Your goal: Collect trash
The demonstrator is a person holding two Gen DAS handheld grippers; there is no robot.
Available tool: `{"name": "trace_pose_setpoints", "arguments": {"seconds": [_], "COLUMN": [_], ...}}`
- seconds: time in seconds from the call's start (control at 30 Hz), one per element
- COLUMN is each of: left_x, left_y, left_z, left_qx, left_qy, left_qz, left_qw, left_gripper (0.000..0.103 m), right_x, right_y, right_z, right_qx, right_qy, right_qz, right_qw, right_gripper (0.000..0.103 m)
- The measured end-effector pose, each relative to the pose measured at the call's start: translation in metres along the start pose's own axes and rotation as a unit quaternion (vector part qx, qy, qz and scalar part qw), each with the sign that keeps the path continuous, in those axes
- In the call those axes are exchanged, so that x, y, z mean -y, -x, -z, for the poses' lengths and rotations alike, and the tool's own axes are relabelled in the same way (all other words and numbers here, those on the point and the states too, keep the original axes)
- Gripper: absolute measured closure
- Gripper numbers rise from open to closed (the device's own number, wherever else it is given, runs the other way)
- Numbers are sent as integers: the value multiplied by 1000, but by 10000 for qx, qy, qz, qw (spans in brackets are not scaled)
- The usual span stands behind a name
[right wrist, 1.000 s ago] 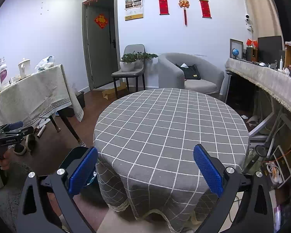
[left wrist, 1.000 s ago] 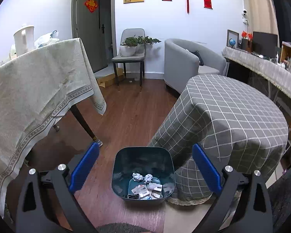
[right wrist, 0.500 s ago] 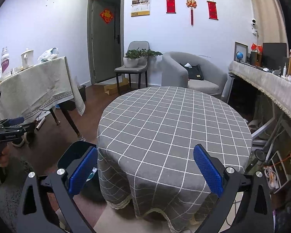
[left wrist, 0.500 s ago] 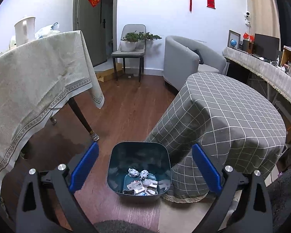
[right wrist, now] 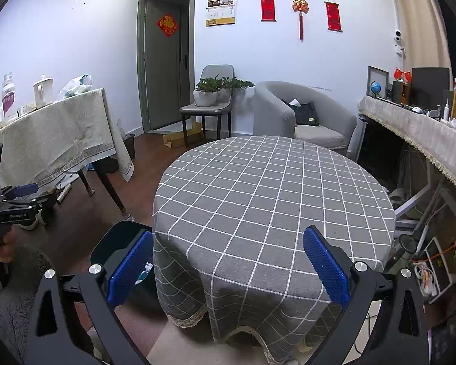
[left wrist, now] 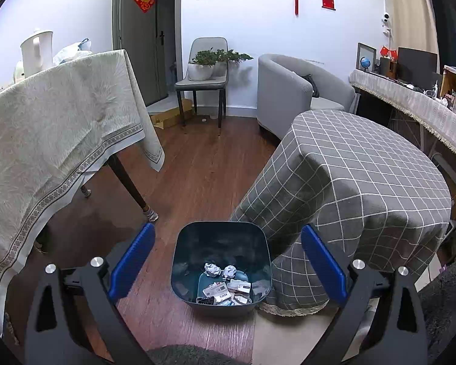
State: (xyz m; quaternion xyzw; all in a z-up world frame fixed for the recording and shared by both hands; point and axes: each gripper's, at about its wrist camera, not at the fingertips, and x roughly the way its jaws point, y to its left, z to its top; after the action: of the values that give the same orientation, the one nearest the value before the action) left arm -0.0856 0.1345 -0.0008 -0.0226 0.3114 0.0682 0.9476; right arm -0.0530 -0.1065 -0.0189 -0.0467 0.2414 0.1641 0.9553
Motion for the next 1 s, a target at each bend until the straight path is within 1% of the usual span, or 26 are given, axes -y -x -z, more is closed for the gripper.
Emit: {"name": "trace_pose_setpoints", "arguments": {"seconds": [1.0], "left_x": [2], "left_y": [0], "left_z": [1], "left_qx": [-13], "left_qy": [38], "left_qz": [-34], "left_qw": [10000], "left_gripper": [5], "right_x": [-2], "right_y": [-1], "right_z": [4], "right_qx": [-14], "right_qy": [170], "right_qz": [40], "right_qw": [9998], "right_gripper": [3]}}
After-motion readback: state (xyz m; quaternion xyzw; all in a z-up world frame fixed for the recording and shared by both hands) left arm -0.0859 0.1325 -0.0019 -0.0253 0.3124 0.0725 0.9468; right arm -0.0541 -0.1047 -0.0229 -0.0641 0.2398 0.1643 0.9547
